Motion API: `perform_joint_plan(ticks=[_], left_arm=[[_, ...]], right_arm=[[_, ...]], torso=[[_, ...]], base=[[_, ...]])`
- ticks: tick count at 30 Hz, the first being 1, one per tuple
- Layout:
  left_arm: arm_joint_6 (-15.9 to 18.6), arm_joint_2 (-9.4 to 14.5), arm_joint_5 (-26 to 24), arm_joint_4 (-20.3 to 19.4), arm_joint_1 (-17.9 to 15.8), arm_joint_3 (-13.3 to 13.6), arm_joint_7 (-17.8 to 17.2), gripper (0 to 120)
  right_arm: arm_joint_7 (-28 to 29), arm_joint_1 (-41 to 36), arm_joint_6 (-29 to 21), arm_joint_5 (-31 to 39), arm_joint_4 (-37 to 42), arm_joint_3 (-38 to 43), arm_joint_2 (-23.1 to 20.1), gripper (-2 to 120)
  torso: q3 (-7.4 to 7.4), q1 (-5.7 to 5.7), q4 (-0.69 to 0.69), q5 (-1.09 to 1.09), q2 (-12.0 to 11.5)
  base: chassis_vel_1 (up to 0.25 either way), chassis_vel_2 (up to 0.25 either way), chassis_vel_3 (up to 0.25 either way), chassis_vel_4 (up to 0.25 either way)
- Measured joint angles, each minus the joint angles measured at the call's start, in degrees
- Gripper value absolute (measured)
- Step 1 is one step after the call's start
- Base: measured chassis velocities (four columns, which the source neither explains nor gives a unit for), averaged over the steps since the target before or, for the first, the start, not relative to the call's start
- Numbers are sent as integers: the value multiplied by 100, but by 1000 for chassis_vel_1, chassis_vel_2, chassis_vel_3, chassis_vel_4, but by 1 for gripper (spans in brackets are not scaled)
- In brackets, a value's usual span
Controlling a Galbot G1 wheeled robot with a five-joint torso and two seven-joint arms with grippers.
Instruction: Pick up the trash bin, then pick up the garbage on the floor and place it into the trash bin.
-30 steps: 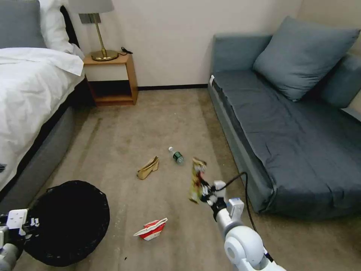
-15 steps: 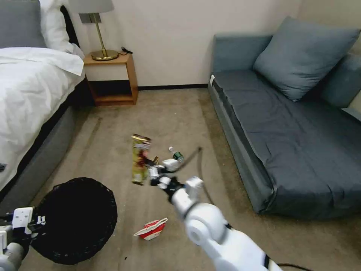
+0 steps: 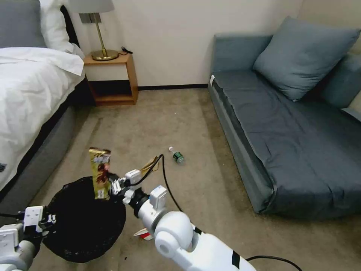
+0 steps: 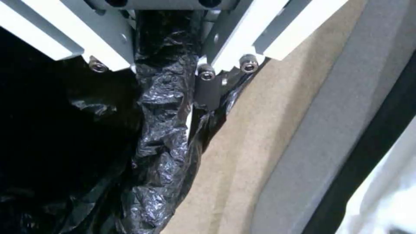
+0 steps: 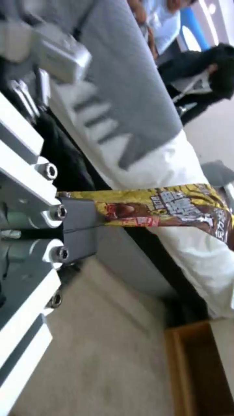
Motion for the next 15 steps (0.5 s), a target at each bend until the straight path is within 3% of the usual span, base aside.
perform_joint_plan(ticks=[4, 10, 15], left_arm=[[0, -8, -4, -43, 18, 0, 0, 3], [1, -23, -46, -140, 29, 3, 0, 3], [9, -26, -50, -164, 19, 10, 0, 3]], right_arm=[[-74, -93, 2, -234, -11, -66, 23, 1], [-190, -295, 33, -579, -84, -31, -25, 25], [-191, -359, 54, -651, -106, 66, -36, 39]], torso=[[0, 0, 0, 0, 0], [0, 0, 0, 1, 0], [0, 0, 1, 0, 0]], base=[[0, 0, 0, 0], [0, 0, 0, 0], [0, 0, 0, 0]])
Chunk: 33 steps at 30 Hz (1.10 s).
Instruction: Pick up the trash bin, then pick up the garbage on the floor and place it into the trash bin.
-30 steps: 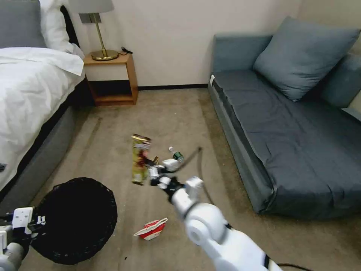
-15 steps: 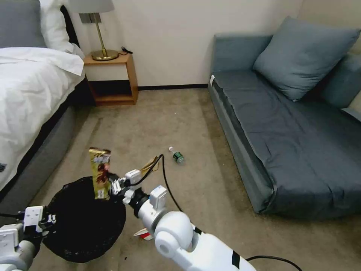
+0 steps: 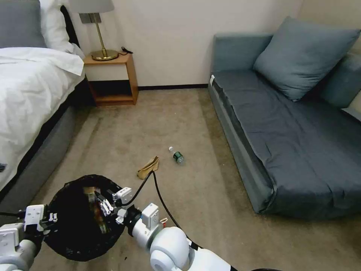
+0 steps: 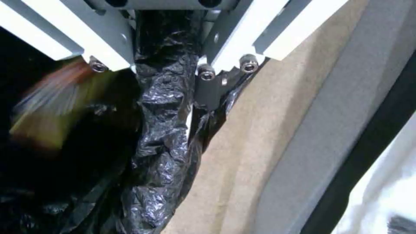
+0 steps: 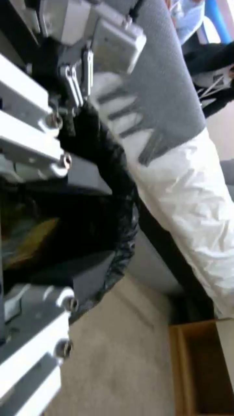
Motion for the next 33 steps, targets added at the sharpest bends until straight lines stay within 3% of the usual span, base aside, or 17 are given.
perform_joint_plan(ticks=[10, 13, 17, 18, 21, 25, 33], left_arm=[[5, 43, -19, 128, -80, -51, -13, 3], [5, 69, -15, 214, -138, -152, -24, 3], [5, 89, -18, 277, -185, -241, -20, 3], [6, 138, -40, 405, -251, -380, -13, 3], [9, 279, -142, 646, -303, -624, -4, 3], [-1, 385, -187, 782, -338, -748, -6, 3], [47, 319, -90, 717, -451, -816, -23, 3]], right_arm=[[17, -280, -42, -30, 218, 447, -236, 74], [-58, -371, -88, -108, 287, 607, -503, 89], [-122, -406, -111, -154, 331, 708, -632, 95], [-326, -459, -126, -290, 311, 869, -862, 99], [-794, -491, 158, -802, -231, 1077, -1282, 100], [-983, -399, 592, -1434, -998, 1073, -1532, 100], [-1764, 427, 817, -1586, -2132, 96, -1726, 100]], torso=[[0, 0, 0, -1, 0], [0, 0, -3, 1, 0], [0, 0, -2, 2, 0], [0, 0, -2, 2, 0], [0, 0, -1, 1, 0], [0, 0, -1, 2, 0], [1, 0, 0, 1, 0]], base=[[0, 0, 0, 0], [0, 0, 0, 0], [0, 0, 0, 0], [0, 0, 0, 0], [0, 0, 0, 0], [0, 0, 0, 0], [0, 0, 0, 0]])
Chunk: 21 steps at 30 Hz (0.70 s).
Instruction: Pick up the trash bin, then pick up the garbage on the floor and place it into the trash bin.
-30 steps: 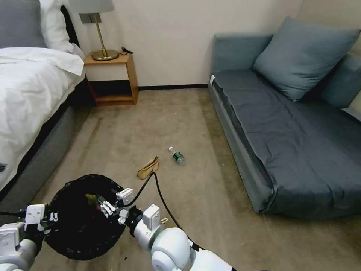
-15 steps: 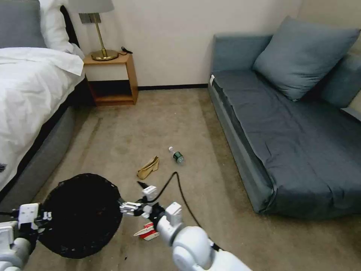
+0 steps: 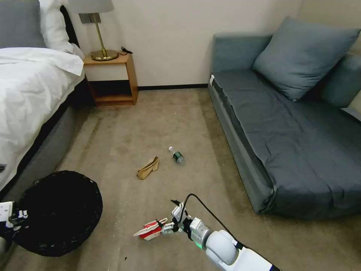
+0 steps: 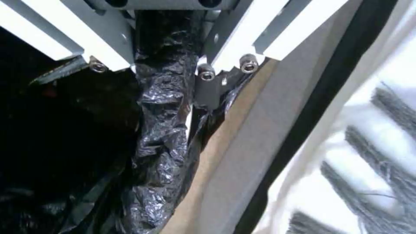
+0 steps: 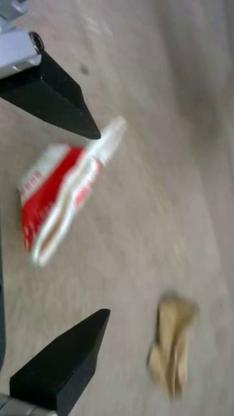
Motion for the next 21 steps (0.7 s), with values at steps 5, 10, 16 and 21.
perform_joint_plan(ticks=[5, 10, 16, 21], left_arm=[[-1, -35, 4, 30, 2, -112, 18, 3], [-47, -47, -7, 87, 35, -216, 38, 3], [-51, -53, -57, -2, 84, -339, 76, 3], [12, 13, -84, -42, 36, -305, 90, 3]], right_arm=[[-292, 486, 141, -157, -618, -577, 162, 100], [-290, 967, 334, -382, -1300, -1008, 395, 100], [-185, 1143, 495, -479, -1953, -1108, 831, 100], [-235, 1095, 602, -736, -2257, -1190, 988, 87]], torso=[[0, 0, 0, 0, 0], [0, 0, 1, -1, 0], [0, 0, 1, -1, 0], [0, 0, 0, -1, 0]], base=[[0, 0, 0, 0], [0, 0, 0, 0], [0, 0, 0, 0], [0, 0, 0, 0]])
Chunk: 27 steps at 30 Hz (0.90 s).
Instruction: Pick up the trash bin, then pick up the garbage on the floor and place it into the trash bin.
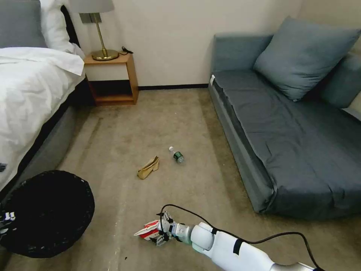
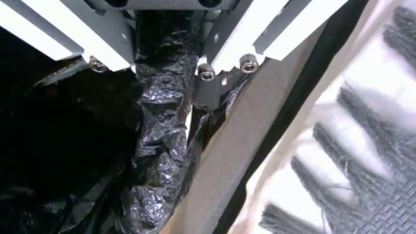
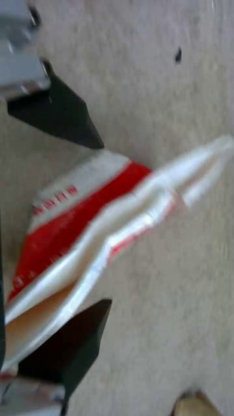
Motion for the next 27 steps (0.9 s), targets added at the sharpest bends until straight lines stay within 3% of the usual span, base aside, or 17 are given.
perform_joint_plan(ticks=[2, 11, 18, 20, 27], left_arm=[[16, 13, -4, -13, -17, 20, 2, 3], [66, -4, -7, -98, -49, 128, 5, 3], [66, -16, -15, -117, -37, 128, 7, 3], [63, -31, -18, -117, -31, 134, 7, 3], [43, -55, -20, -95, -30, 217, 7, 3]], right_arm=[[0, -22, 6, -12, -19, -5, 13, 83], [141, -99, 60, -91, -193, 135, 220, 45], [167, -123, 60, -92, -193, 166, 225, 26], [173, -153, 67, -92, -142, 200, 190, 14], [214, -472, 77, -32, 289, 646, -22, 0]], torso=[[0, 0, 0, -1, 0], [0, 0, 0, 0, 0], [0, 0, 0, 0, 0], [0, 0, 0, 0, 0], [0, 0, 1, 1, 0]], base=[[0, 0, 0, 0], [0, 0, 0, 0], [0, 0, 0, 0], [0, 0, 0, 0], [0, 0, 0, 0]])
